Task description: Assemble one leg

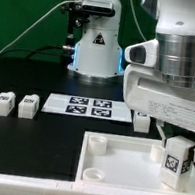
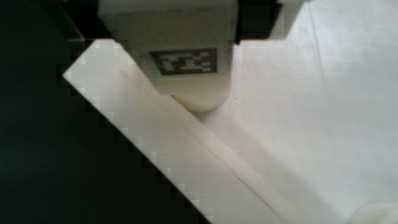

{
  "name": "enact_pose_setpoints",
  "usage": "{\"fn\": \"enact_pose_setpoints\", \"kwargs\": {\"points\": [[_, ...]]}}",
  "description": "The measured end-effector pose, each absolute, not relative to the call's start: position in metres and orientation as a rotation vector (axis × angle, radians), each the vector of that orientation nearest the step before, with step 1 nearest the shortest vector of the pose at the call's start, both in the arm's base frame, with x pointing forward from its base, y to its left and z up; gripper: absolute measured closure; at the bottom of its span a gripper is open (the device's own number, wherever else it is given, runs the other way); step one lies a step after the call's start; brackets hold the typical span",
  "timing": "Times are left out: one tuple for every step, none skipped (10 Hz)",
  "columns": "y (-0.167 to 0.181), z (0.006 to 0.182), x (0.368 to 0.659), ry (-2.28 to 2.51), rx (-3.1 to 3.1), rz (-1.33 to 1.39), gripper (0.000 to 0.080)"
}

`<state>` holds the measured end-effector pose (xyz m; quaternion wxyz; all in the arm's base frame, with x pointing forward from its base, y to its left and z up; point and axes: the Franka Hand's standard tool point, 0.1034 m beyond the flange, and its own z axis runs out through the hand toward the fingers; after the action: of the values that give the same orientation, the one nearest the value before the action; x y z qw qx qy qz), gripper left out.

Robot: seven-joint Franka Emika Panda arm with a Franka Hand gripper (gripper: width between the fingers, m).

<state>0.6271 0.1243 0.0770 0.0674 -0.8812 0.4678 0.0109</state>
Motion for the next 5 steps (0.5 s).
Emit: {"fn": "enact_pose_setpoints", "kwargs": {"points": [[0.1225,0.0796,0.6298,1.653,-2.502,0.067,0.05],[0.1194,0.0777,0.6314,1.862,-2.329,0.095,0.05],[0.1179,0.0738,0.6319,2.021,-2.17,0.125,0.05],[0.1195,0.0723,0.6321,2.139,-2.049,0.143,0.05],[0.123,0.0718,0.6311,2.226,-1.956,0.161,0.05]]}}
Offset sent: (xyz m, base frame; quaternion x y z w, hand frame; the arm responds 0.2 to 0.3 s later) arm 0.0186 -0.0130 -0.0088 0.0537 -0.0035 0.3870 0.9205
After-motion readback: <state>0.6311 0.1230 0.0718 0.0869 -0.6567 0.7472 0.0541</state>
